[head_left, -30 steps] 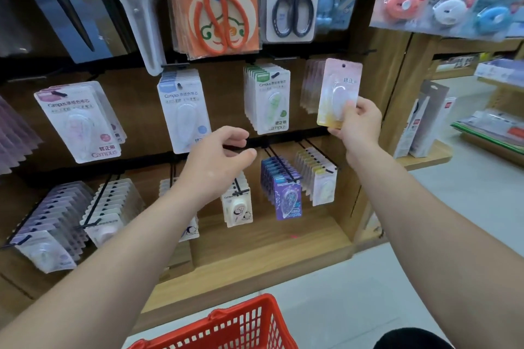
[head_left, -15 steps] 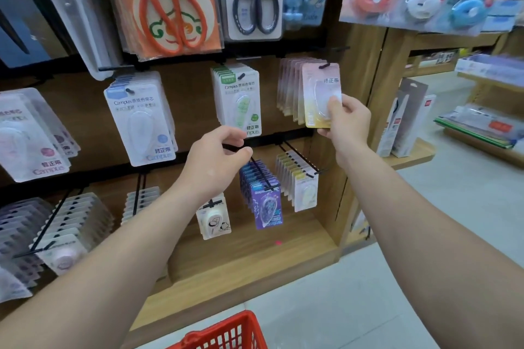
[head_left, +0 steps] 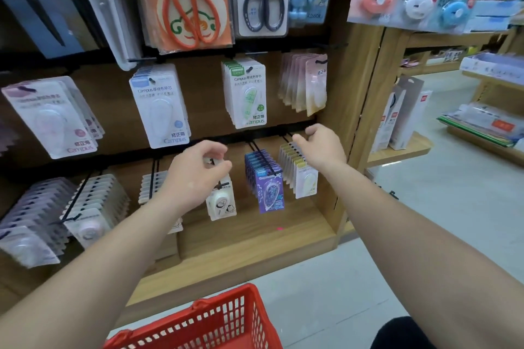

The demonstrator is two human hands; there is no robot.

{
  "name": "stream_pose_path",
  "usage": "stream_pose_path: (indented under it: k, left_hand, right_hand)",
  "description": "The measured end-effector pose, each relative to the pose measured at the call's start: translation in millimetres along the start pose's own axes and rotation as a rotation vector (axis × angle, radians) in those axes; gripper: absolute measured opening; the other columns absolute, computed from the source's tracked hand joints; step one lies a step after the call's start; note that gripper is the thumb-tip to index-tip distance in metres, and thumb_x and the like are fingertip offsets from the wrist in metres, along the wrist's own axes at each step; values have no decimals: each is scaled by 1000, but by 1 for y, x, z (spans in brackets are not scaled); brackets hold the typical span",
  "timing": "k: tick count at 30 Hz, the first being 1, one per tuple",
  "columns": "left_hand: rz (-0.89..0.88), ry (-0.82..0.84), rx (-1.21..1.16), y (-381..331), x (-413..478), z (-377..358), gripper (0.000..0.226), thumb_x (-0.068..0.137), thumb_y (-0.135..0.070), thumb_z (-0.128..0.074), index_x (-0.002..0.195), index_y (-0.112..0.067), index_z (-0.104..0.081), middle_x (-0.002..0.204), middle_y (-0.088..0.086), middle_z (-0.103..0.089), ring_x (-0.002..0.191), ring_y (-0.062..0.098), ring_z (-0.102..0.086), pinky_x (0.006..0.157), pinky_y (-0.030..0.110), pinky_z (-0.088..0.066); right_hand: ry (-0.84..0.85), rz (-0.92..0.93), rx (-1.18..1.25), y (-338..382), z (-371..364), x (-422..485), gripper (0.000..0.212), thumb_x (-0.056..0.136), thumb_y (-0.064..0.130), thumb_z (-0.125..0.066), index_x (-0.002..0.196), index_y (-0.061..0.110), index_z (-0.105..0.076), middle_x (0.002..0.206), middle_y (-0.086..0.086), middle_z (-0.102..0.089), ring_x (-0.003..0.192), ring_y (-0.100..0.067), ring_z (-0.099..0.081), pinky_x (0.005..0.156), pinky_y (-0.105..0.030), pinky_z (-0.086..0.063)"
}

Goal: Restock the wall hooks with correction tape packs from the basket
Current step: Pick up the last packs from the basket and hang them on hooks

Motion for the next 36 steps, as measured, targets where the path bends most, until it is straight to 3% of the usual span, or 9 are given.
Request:
stream_pose_path:
  k: [6, 11, 14, 16, 19, 24, 29, 31, 36]
  left_hand:
    - [88, 47, 81, 52, -74, 19, 26, 96, -29, -69, 122, -30, -65, 113, -15, -66, 95, -2, -63, 69, 13, -43]
    - [192, 95, 105, 115, -150, 23, 21, 93, -27, -73, 112, -33, -67, 108, -17, -68, 91, -1, -66, 71, 12, -46]
    - [315, 147, 97, 162, -197, 20, 21, 91, -27, -74, 110, -34, -65, 110, -16, -69, 88, 3, -68, 77, 26, -53]
    - [381, 159, 122, 193, -227, 16, 22, 91, -24, -75, 111, -29, -67, 110, -9, -71, 88, 11, -69, 83, 29, -53]
    - [457, 222, 162, 237, -267, 5, 29, 90, -16, -75, 119, -14, -70, 111, 0, -71, 87, 14, -64, 85, 22, -47]
    - [639, 347, 204, 305, -320, -17, 34, 90, -17, -75, 123, -9, -68, 116, 6, -71, 106, 25, -68, 95, 28, -47]
    - [802, 478, 179, 362, -360, -53, 35, 89, -15, -74, 122, -7, -66, 111, 10, -70, 104, 32, -68, 88, 33, -48]
    - [839, 550, 163, 382, -369, -71, 42, 84, -25, -76, 121, -8, -67, 112, 13, -72, 106, 32, -69, 91, 36, -52]
    - [820, 725, 152, 406, -366, -116, 56, 79, -36, -77, 131, -18, -63, 130, 4, -67, 120, 25, -64, 101, 36, -50]
  right_hand:
    - [253, 95, -141, 13, -35, -80, 37, 96, 48, -65, 123, 22, -66, 122, 2, -68, 109, -21, -65, 94, -39, -53]
    - [418, 199, -220, 15, -91, -152, 34, 92, 49, -67, 114, 23, -69, 117, 3, -69, 108, -19, -66, 93, -41, -55]
    - [559, 215, -229, 5, -136, -197, 32, 89, 47, -70, 112, 25, -70, 117, 1, -67, 109, -20, -64, 96, -39, -53]
    - [665, 229, -233, -6, -167, -226, 28, 89, 45, -71, 108, 23, -72, 114, -2, -70, 108, -22, -65, 94, -37, -52]
    - [792, 257, -246, -27, -210, -263, 27, 91, 43, -72, 107, 21, -73, 109, -2, -73, 105, -21, -67, 91, -35, -52]
    - [990, 165, -306, -84, -270, -307, 33, 92, 32, -75, 117, 11, -70, 110, -8, -73, 106, -25, -68, 88, -31, -47]
    - [1174, 20, -391, -150, -317, -343, 43, 93, 33, -73, 128, 10, -64, 120, -9, -70, 112, -28, -65, 93, -31, -48]
    - [1242, -21, -422, -172, -335, -356, 42, 92, 31, -74, 126, 10, -64, 118, -11, -70, 112, -30, -65, 95, -36, -50]
    - [1342, -66, -501, -212, -361, -382, 55, 81, 48, -81, 125, 23, -60, 116, 2, -66, 110, -21, -63, 90, -30, -49]
Point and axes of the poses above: each hand's wrist, its own x-axis towards the middle knuckle, its own z-axis out of the back of the hand, y = z × x, the point moved 3 cm from there along x, towards the middle knuckle
